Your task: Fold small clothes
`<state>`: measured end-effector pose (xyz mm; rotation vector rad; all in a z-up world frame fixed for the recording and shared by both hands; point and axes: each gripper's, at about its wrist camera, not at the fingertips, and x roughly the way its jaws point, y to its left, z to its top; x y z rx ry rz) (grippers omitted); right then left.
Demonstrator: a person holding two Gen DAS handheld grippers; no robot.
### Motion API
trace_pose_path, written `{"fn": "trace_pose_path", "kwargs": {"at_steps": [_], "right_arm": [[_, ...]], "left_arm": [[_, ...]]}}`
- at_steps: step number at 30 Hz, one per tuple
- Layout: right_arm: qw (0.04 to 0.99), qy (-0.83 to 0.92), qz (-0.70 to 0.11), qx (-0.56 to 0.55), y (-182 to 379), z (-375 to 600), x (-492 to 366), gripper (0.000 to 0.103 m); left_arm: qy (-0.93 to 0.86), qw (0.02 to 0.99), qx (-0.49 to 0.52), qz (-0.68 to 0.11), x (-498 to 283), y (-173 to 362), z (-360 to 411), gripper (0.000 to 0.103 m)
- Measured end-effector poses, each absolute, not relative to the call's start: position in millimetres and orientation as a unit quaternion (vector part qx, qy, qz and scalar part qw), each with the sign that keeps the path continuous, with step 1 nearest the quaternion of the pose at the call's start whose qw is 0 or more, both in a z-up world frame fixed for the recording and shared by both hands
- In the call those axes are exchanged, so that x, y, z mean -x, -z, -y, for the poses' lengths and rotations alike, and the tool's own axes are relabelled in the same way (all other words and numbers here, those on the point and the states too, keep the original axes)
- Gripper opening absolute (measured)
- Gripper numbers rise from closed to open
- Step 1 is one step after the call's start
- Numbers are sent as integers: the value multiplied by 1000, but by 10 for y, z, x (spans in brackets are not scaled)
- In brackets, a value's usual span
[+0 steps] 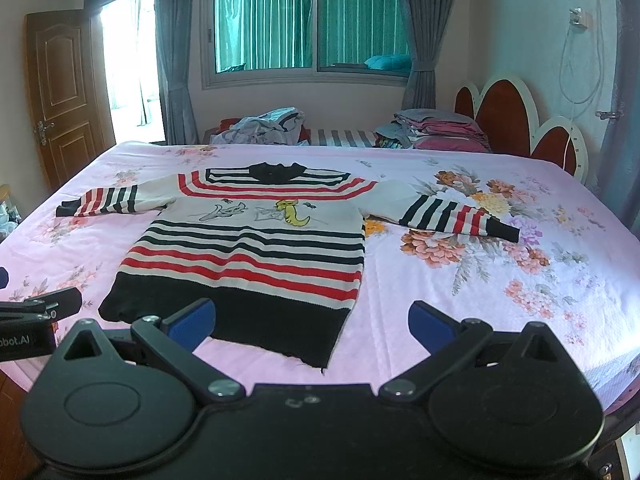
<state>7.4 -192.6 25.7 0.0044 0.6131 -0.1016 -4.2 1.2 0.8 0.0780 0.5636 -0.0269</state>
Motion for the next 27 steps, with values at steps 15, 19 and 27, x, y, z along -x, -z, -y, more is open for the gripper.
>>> {"fn": "trace_pose_path", "kwargs": {"at_steps": [15,19,27], "right_arm": [[952,49,-302,-2,-264,1927,-82,103],[952,50,-303,-2,-266,1922,-86,103],[949,56,-310,-6,-222,1983,-176,103]], "left_arm": [[12,959,-37,-279,23,-1,-44,103],[13,959,-36,-281,16,4,-52,103],[17,957,-43,-285,-51,21,-48,103]]}}
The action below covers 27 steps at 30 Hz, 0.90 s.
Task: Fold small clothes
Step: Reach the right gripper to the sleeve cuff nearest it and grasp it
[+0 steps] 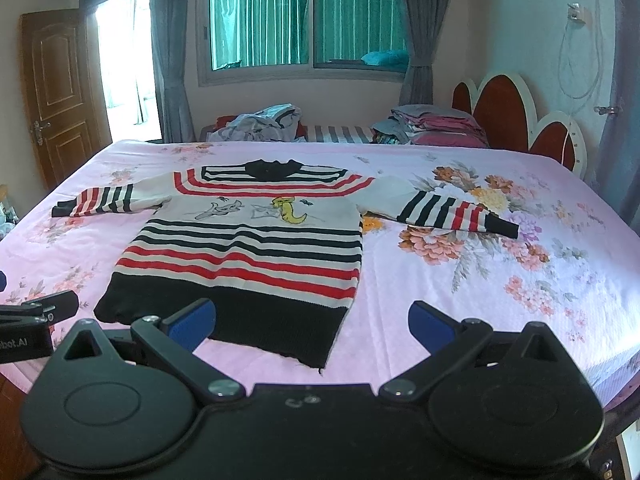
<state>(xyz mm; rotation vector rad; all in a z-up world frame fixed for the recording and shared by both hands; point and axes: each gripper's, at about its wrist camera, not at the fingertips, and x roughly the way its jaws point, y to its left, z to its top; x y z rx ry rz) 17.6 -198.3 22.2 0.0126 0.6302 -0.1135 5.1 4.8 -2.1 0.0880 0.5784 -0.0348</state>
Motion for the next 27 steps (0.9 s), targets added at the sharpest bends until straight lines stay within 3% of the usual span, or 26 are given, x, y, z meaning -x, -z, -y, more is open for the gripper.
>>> {"fn": "trace_pose_path", "kwargs": {"at_steps": [10,27], "right_arm": [[948,78,-310,-15,-180,2071,-600,103],[935,156,-315,-31,-63,2141,-1783,103]], "left_arm": [[30,955,-54,-291,-538,73,-25,103],[88,951,-66,-290,-2050,97,21,103]]}}
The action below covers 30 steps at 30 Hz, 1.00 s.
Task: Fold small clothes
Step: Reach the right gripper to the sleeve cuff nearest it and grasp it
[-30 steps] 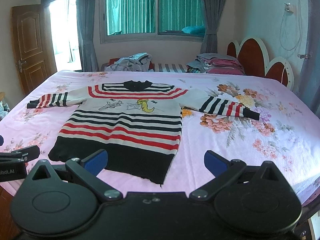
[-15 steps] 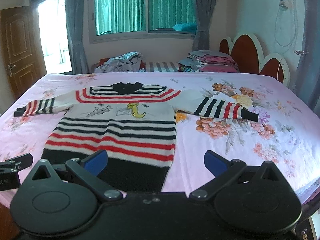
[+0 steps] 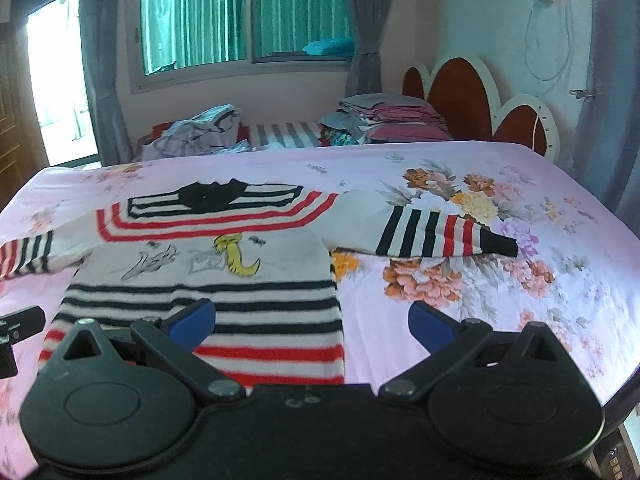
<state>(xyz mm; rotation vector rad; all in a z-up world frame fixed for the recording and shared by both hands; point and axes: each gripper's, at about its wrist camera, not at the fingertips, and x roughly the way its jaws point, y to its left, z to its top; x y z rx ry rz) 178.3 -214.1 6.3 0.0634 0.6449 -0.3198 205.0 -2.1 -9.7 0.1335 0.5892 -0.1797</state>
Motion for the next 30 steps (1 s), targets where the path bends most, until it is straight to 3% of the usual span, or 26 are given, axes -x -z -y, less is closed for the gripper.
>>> {"fn": "trace_pose_path", "kwargs": {"at_steps": [11,22,27,30], "right_arm": [[920,198,-336,-30,128,2648,-2256,103],[915,242,-314,-78,496,4135,-2938,101],[899,263,-315,-153,806,4893,-3131,77],[886,274,-317,-197,1009,5264,-3201,70]], "left_arm": [[102,942,-62,-314,-2672,359,445,103],[124,934,-55,-330,-3513,643,1465,103],[130,927,-67,-345,-3824,762,1945,103],[130,920,-68,-365,-3990,852,2145,103]]}}
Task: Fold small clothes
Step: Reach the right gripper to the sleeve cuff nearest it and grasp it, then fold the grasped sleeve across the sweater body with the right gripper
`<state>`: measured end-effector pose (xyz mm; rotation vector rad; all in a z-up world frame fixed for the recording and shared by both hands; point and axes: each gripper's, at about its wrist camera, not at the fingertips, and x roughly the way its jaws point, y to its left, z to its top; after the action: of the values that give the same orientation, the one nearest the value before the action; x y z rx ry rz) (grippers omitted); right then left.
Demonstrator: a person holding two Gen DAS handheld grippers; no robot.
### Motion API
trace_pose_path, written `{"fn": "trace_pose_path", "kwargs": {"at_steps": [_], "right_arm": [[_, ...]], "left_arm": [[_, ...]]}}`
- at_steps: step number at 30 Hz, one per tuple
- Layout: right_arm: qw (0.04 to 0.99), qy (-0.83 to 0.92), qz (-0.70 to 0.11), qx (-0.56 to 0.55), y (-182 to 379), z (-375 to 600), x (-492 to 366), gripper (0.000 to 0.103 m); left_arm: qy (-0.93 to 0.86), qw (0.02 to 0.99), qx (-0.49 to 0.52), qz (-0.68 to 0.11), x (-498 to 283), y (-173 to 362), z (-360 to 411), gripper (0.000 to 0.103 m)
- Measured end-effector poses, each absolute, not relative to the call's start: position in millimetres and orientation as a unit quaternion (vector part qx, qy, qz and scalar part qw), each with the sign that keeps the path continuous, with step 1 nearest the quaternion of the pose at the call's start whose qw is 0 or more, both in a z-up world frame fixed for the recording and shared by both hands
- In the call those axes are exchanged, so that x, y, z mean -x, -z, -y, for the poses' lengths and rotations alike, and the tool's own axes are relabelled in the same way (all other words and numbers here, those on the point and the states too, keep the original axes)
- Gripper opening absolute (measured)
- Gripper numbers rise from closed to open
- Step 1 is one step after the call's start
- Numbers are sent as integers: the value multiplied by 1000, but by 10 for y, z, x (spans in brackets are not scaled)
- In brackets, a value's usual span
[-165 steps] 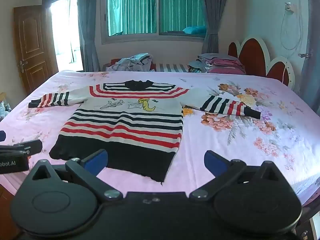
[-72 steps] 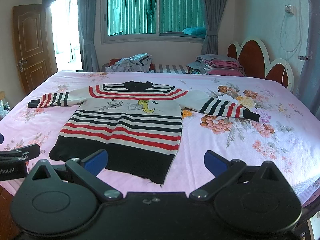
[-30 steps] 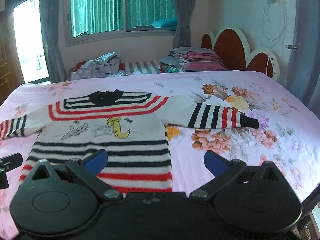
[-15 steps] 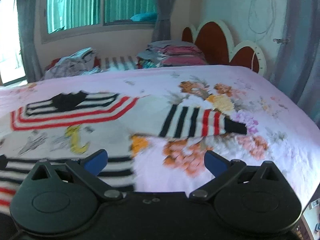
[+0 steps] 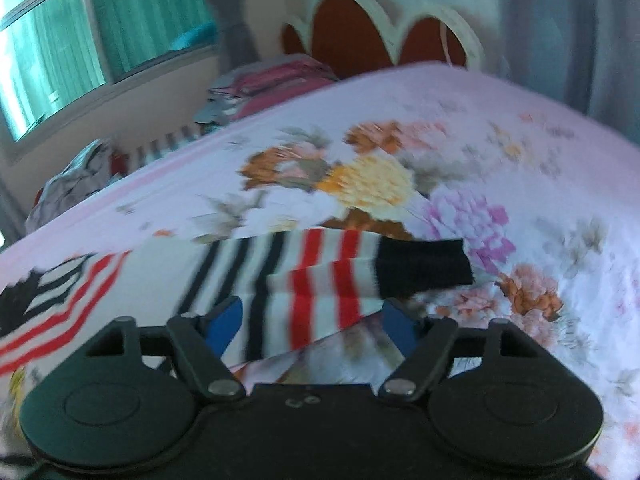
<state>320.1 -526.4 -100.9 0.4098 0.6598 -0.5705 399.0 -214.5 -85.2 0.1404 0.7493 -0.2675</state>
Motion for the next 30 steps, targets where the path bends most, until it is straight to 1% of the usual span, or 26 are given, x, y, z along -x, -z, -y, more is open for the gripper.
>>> {"fn": "trace_pose_path", "kwargs": {"at_steps": [2,6,9,10,12,14,15,16,17,18,24,30], "right_arm": [[876,279,-318,-230,1137,5478,-3229,64],[856,284,-326,-286,1357,5753,-3265,63],[858,281,-315,-293,1391,5782,-3283,63],[859,283,-313,-290,1400,5770,-3301,60],[858,288,-313,-290,1424,5779,-3333,36],[856,290,-307,-299,1435,5818,-3329,32],[856,291,-307,-298,1437,5835,-3337,26],[856,292,-307,-297,1434,5841,-3338,23],[857,291,-306,-295,1416,5840,-3332,16],[863,288,-302,-285,1373,5813,-3344,12],[909,238,-285,-190,996,5306,-3671,8],[940,140,-284,-125,728,4309,-4181,8]], "left_arm": [[126,917,-85,-369,-4059,899,2271,103],[119,912,-117,-375,-4162,954,2461,103],[109,913,-112,-376,-4242,941,2442,103],[102,913,-105,-381,-4282,931,2406,103],[97,912,-84,-389,-4354,912,2311,103],[93,910,-55,-400,-4422,892,2171,103],[87,910,-43,-404,-4444,883,2086,103],[85,909,-35,-406,-4476,882,2019,103],[85,909,-28,-408,-4496,879,1938,103],[84,909,-24,-407,-4513,876,1873,103],[77,910,-12,-407,-4614,896,1303,103],[88,908,11,-409,-4771,981,692,103]]}}
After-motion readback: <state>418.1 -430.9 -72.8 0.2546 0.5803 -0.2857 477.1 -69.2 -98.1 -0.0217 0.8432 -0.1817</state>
